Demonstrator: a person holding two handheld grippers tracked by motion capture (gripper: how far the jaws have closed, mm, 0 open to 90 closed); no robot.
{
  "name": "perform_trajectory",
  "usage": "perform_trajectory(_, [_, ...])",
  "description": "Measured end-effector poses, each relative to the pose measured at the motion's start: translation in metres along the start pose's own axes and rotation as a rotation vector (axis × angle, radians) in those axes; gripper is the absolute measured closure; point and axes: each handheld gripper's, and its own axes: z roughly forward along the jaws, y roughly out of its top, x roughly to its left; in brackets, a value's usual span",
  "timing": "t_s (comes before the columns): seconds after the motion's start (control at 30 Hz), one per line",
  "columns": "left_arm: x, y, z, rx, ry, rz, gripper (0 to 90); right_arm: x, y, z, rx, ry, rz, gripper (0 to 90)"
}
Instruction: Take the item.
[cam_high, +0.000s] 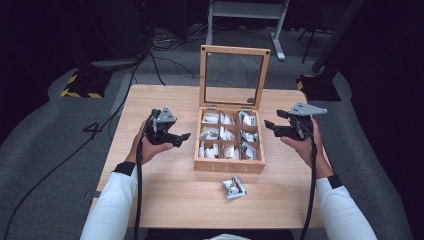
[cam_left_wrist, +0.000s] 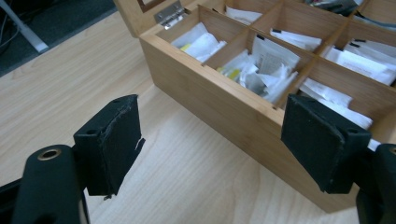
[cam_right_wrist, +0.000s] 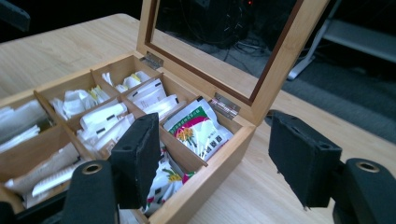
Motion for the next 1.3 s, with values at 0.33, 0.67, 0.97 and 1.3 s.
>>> perform_trajectory(0.33, [0.016, 0.031, 0.027, 0.008, 0.046, -0.041, 20.3, -0.018, 0.005, 0.029, 0.032, -0.053, 0.034, 37.1])
perform_trajectory(0.67, [0.029, 0.063, 0.07, 0.026, 0.094, -0.073, 21.5, -0.033, 0.016, 0.065, 0.052, -0.047, 0.084, 36.0])
perform_trajectory(0.97, [0.038, 0.079, 0.098, 0.035, 0.128, -0.136, 21.5, -0.045, 0.023, 0.093, 0.09, -0.044, 0.113, 35.7])
perform_trajectory(1.3, [0.058, 0.077, 0.117, 0.076, 0.171, -0.251, 22.2, -0.053, 0.025, 0.12, 0.142, -0.024, 0.167, 34.3])
